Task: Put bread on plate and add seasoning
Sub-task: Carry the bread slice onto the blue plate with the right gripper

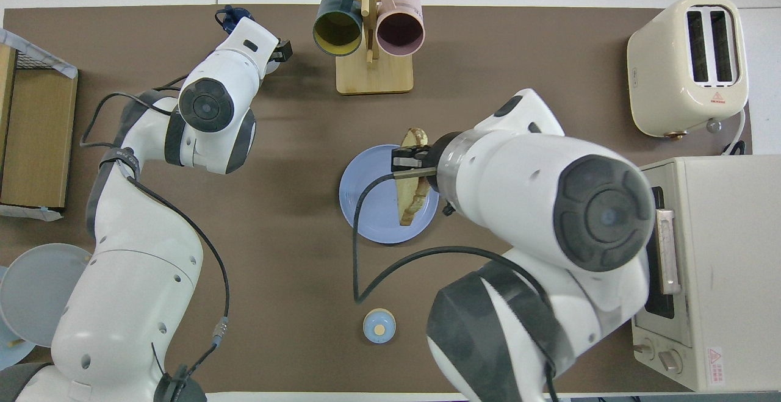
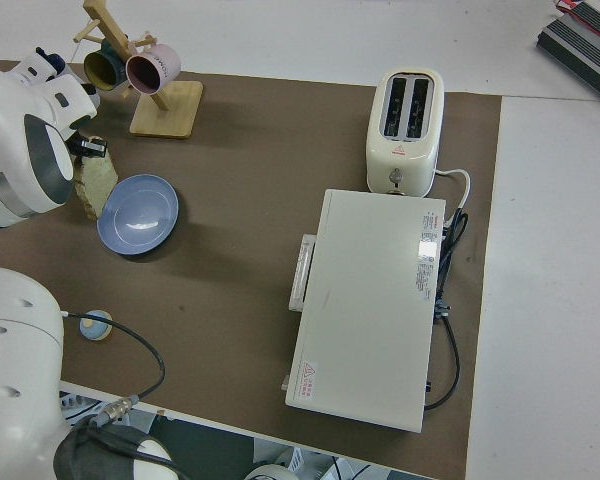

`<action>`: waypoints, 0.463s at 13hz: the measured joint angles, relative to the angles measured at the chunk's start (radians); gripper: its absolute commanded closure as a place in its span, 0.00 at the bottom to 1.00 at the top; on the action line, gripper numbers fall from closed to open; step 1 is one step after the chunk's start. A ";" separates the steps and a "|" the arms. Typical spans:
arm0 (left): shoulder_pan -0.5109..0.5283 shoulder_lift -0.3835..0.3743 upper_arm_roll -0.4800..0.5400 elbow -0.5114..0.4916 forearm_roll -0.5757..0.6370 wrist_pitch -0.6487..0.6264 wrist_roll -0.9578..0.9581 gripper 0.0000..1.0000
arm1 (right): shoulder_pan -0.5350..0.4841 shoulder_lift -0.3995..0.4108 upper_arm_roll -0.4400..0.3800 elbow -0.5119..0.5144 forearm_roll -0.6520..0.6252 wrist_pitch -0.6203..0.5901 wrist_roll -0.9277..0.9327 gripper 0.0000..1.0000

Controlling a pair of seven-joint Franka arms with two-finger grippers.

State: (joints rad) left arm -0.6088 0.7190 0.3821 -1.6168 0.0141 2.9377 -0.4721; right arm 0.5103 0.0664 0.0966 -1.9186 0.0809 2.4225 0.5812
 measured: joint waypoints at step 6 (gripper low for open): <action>0.000 -0.001 -0.001 0.010 0.000 0.008 0.000 1.00 | 0.036 0.091 -0.001 -0.060 0.000 0.131 0.018 1.00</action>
State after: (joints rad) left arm -0.6090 0.7184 0.3813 -1.6069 0.0142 2.9457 -0.4717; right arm 0.5467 0.1569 0.0954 -1.9784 0.0813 2.5537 0.5993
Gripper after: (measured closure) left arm 0.458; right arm 0.930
